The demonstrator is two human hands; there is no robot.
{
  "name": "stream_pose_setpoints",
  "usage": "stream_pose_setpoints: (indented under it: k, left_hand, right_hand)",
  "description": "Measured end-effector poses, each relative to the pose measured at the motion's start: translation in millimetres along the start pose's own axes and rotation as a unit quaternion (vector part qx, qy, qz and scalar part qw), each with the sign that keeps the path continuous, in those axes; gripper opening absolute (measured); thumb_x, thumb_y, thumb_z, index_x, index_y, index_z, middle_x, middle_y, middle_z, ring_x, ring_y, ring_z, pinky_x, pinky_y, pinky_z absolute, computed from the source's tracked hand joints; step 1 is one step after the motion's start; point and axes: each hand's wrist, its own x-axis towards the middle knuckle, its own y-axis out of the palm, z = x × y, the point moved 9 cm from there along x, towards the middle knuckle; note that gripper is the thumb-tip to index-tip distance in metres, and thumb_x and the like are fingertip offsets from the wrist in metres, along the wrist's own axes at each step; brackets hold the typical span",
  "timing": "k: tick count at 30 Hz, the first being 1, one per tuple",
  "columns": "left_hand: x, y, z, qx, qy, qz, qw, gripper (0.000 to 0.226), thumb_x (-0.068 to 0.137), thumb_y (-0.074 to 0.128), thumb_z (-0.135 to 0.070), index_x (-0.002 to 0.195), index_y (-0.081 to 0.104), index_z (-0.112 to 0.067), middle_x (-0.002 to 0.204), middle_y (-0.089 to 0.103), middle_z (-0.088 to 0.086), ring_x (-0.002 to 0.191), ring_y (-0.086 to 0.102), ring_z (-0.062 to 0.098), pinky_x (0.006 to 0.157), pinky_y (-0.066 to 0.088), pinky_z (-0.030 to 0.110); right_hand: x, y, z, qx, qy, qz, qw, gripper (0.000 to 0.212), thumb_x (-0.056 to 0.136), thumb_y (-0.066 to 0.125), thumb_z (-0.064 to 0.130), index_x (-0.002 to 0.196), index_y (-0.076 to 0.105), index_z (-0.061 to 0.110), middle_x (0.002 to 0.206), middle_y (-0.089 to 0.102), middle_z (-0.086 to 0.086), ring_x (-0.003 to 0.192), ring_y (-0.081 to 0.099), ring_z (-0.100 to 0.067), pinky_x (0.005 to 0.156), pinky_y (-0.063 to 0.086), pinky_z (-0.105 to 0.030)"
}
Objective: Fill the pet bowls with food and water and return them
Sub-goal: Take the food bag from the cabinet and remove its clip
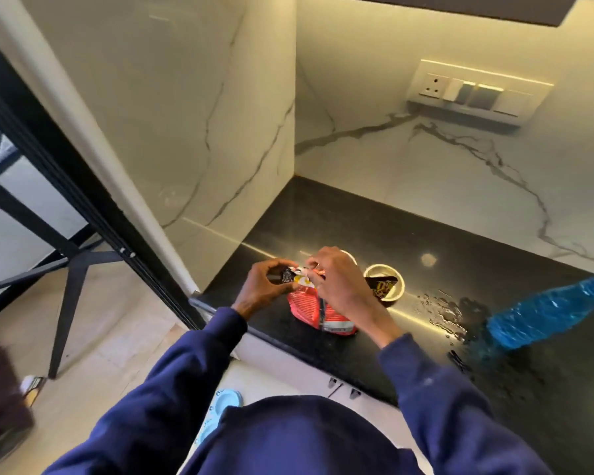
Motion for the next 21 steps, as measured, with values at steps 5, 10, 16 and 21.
stream_pose_setpoints:
  k: [5,10,16,21]
  left_hand:
    - [13.8,17.9,-8.2,0.04,0.031,0.071,0.996,0.025,0.076,0.087,-0.021,0.098,0.077,-0.016,0.086,0.074,-0.005,0.075,0.067,0.002,0.07,0.053,0.022]
    - [25.7,21.0,-8.8,0.027,0.063,0.068,0.995,0.017,0.081,0.081,-0.011,0.095,0.078,-0.002,0.087,0.074,0.01,0.076,0.065,0.01,0.069,0.052,0.024]
    - [19.0,28.0,-5.4,0.049,0.119,0.03,0.991,0.01,0.081,0.081,-0.012,0.09,0.078,-0.008,0.088,0.075,0.004,0.08,0.07,0.016,0.072,0.058,0.036]
    - [11.4,30.3,-4.9,0.082,0.151,-0.015,0.985,0.014,0.081,0.074,-0.011,0.095,0.078,-0.01,0.094,0.073,0.002,0.089,0.067,0.022,0.078,0.057,0.047]
  right_hand:
    - [5.8,19.9,6.3,-0.032,0.033,0.01,0.999,0.015,0.089,0.073,0.026,0.095,0.077,0.013,0.094,0.071,-0.002,0.092,0.064,-0.013,0.077,0.039,-0.018]
    - [6.4,13.1,0.5,0.006,0.095,-0.016,0.995,0.02,0.082,0.082,0.022,0.097,0.076,0.011,0.088,0.076,-0.002,0.069,0.064,0.005,0.064,0.048,-0.005]
    - [2.3,10.3,-17.5,0.056,0.16,-0.041,0.985,0.02,0.072,0.09,0.026,0.071,0.07,0.024,0.067,0.071,0.009,0.056,0.062,0.006,0.054,0.041,-0.005]
    - [7.6,15.1,-35.9,0.091,0.201,-0.011,0.975,0.018,0.071,0.09,0.029,0.071,0.076,0.018,0.069,0.073,0.007,0.063,0.068,-0.004,0.059,0.05,-0.02]
